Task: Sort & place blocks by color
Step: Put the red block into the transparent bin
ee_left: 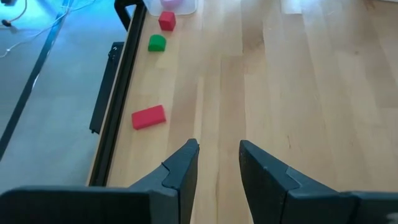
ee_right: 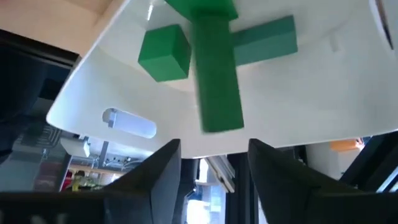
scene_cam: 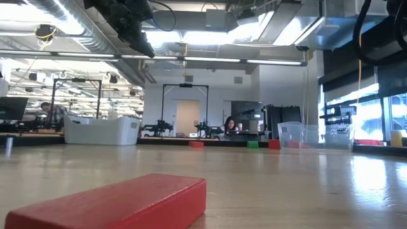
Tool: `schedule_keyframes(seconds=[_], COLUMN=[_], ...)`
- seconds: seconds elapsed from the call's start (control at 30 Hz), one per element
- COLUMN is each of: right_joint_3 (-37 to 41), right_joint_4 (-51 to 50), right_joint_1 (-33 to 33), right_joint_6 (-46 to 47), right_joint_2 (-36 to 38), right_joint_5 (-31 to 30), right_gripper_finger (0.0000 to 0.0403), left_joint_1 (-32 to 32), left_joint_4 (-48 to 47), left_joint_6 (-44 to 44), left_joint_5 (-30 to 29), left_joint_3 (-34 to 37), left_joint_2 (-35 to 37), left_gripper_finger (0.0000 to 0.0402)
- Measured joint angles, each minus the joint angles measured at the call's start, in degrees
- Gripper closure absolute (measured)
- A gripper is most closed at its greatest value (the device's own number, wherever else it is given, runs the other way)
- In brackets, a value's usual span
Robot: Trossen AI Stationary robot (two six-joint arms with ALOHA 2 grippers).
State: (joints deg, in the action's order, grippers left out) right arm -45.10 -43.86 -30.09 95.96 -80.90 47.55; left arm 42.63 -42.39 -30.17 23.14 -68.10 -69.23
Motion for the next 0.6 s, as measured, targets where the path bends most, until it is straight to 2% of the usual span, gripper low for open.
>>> schedule_keyframes(seconds=[0.13, 0.27, 0.37, 0.47, 0.6], right_joint_3=[-1.3, -6.5, -12.8, -19.8, -27.2], right_joint_4=[-0.3, -4.3, -11.2, -18.8, -21.6], right_joint_1=[1.3, 3.0, 4.1, 5.5, 7.1], right_joint_6=[-0.5, -1.0, -1.7, -1.7, -1.7], right_joint_2=[0.0, 0.0, 0.1, 0.1, 0.1], right_joint_5=[0.1, -1.8, -7.8, -16.5, -27.5], right_gripper_finger=[0.0205, 0.0203, 0.0202, 0.0202, 0.0202], left_joint_1=[0.0, 0.0, 0.0, 0.0, 0.0], left_joint_4=[0.0, 0.0, 0.0, -0.1, -0.1], left_joint_6=[0.0, 1.7, 3.1, 4.1, 4.2], left_joint_5=[-0.2, -1.6, -3.7, -5.7, -6.1], left_joint_3=[0.0, 0.0, 0.0, 0.0, 0.0], left_joint_2=[0.0, 0.0, 0.0, 0.0, 0.0], left_gripper_finger=[0.0292, 0.0292, 0.0292, 0.0292, 0.0292])
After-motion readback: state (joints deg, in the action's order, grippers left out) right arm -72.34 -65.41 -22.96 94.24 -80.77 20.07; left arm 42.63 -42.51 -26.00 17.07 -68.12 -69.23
